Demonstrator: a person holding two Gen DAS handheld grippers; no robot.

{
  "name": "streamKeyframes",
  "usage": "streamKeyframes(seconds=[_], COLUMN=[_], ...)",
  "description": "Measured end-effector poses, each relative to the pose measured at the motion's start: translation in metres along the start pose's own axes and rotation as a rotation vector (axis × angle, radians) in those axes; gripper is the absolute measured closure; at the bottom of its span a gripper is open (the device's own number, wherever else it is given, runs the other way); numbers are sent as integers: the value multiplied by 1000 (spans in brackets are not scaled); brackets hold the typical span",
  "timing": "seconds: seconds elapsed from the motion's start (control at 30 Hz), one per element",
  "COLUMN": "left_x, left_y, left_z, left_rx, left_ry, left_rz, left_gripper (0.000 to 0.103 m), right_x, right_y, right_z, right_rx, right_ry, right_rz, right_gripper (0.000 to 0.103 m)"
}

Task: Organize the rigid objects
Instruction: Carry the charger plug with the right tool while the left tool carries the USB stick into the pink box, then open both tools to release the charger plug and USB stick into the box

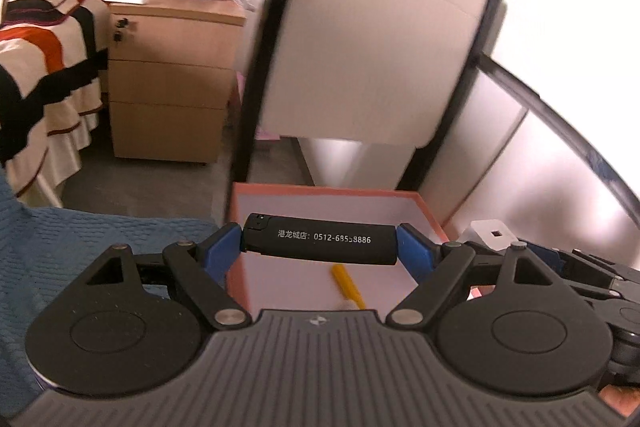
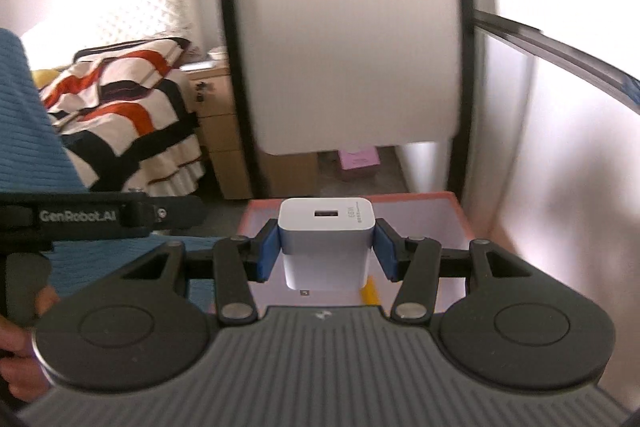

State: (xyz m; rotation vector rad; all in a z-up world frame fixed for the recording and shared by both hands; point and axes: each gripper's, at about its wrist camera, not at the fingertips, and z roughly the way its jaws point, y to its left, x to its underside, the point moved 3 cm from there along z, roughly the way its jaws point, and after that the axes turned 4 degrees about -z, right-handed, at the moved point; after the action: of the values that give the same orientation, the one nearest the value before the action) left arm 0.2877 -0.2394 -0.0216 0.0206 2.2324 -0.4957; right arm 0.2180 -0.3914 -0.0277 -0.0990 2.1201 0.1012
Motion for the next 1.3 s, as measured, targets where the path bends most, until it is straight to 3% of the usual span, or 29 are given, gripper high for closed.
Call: streamKeyframes(seconds=[0.27, 0.63, 1.1, 1.17, 1.3], left_x=[40, 98, 110, 109, 104], left_y=[-30, -34, -27, -26, -27], left_z=[52, 84, 81, 77, 69], left_rx=[12, 13, -1, 29, 19], left_ry=[113, 250, 294, 293, 281], left_rz=[40, 56, 49, 40, 44], left_gripper=[16, 16, 15, 9, 7], right_x=[50, 112, 124, 123, 118], right_y=[-45, -57, -54, -54, -54], right_z=[19, 41, 47, 46, 43], right_rx=[51, 41, 27, 21, 42], right_ry=[107, 277, 324, 325, 313], right_rz=[52, 87, 107, 114, 119], right_gripper=[50, 50, 49, 49, 47])
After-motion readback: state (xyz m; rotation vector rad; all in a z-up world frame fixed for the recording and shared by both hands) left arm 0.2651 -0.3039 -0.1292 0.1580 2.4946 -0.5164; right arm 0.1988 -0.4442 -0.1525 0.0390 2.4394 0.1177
